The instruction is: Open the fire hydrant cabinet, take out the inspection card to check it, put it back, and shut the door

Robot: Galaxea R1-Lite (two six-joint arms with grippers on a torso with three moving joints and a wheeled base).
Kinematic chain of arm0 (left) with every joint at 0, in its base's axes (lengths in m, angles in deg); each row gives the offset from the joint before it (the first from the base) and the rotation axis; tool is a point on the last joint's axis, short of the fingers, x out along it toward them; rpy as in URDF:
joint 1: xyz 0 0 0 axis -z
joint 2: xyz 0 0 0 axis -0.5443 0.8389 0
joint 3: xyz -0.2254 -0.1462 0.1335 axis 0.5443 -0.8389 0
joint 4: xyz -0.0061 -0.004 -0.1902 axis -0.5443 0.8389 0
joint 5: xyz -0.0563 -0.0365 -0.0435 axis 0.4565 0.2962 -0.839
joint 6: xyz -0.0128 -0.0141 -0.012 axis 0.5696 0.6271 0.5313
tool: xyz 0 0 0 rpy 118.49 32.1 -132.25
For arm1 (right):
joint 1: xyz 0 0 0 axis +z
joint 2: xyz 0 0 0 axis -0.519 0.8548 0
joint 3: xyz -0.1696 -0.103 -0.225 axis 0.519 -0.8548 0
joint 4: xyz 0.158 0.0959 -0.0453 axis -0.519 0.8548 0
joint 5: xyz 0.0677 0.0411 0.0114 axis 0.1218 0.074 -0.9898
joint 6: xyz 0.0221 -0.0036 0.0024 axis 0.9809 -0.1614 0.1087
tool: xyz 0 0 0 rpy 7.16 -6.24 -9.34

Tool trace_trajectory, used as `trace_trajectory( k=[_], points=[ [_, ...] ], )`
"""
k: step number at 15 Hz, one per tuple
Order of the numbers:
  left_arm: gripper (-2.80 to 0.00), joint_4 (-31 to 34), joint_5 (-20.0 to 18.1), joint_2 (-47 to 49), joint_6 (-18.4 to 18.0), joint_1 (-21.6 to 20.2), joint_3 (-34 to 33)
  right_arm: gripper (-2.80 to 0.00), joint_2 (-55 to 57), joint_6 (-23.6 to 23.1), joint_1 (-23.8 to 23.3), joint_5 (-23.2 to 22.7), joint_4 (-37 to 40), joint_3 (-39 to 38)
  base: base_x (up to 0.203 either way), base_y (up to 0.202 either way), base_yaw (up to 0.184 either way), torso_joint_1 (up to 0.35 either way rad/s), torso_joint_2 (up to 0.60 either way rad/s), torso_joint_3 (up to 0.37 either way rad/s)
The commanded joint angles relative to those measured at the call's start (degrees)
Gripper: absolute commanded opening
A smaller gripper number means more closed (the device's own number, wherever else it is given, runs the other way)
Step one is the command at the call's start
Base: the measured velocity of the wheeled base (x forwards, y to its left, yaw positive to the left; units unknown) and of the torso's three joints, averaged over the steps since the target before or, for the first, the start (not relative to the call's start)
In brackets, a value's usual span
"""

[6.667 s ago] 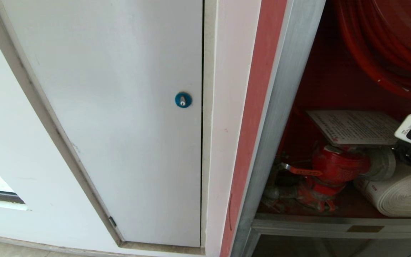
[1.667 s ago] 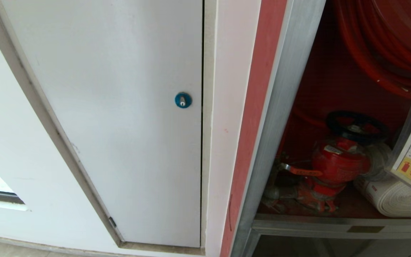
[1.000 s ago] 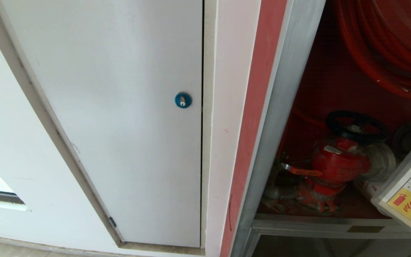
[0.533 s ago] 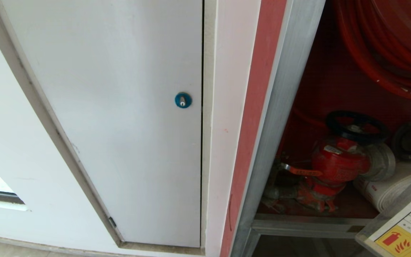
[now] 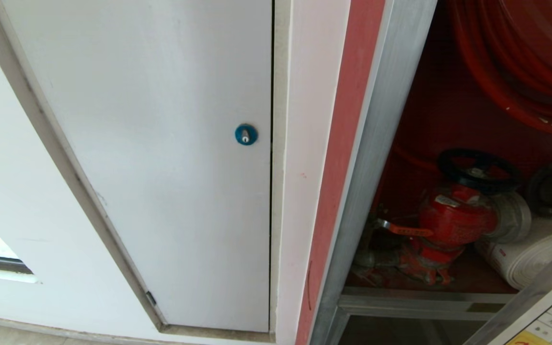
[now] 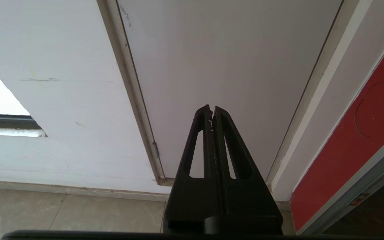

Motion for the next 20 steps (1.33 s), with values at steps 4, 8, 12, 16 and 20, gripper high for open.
trace_trajectory(
  k=[4, 8, 12, 16, 20],
  points=[
    [-2.8, 0.0, 0.0, 0.1, 0.0, -0.1, -0.1, -2.8, 11.5, -0.1, 8.2, -3.3, -6.0, 0.9, 0.0, 0.0, 0.0, 0.0, 0.0, 0.0],
    [-2.8, -0.1, 0.0, 0.1, 0.0, 0.0, -0.1, -2.8, 20.4, -0.2, 17.4, -0.8, -8.9, 4.9, 0.0, 0.0, 0.0, 0.0, 0.0, 0.0],
    [-2.8, -0.1, 0.0, 0.1, 0.0, 0.0, -0.1, -2.8, 27.0, -0.2, 25.5, 6.6, -12.3, 7.4, 0.0, 0.0, 0.0, 0.0, 0.0, 0.0],
    [-2.8, 0.0, 0.0, 0.1, 0.0, 0.0, -0.1, -2.8, 34.5, -0.2, 29.2, 9.8, -13.1, 13.0, 0.0, 0.0, 0.0, 0.0, 0.0, 0.0],
    [-2.8, 0.0, 0.0, 0.1, 0.0, 0.0, -0.1, -2.8, 41.5, -0.3, 34.4, 14.0, -13.9, 18.0, 0.0, 0.0, 0.0, 0.0, 0.0, 0.0]
  ],
)
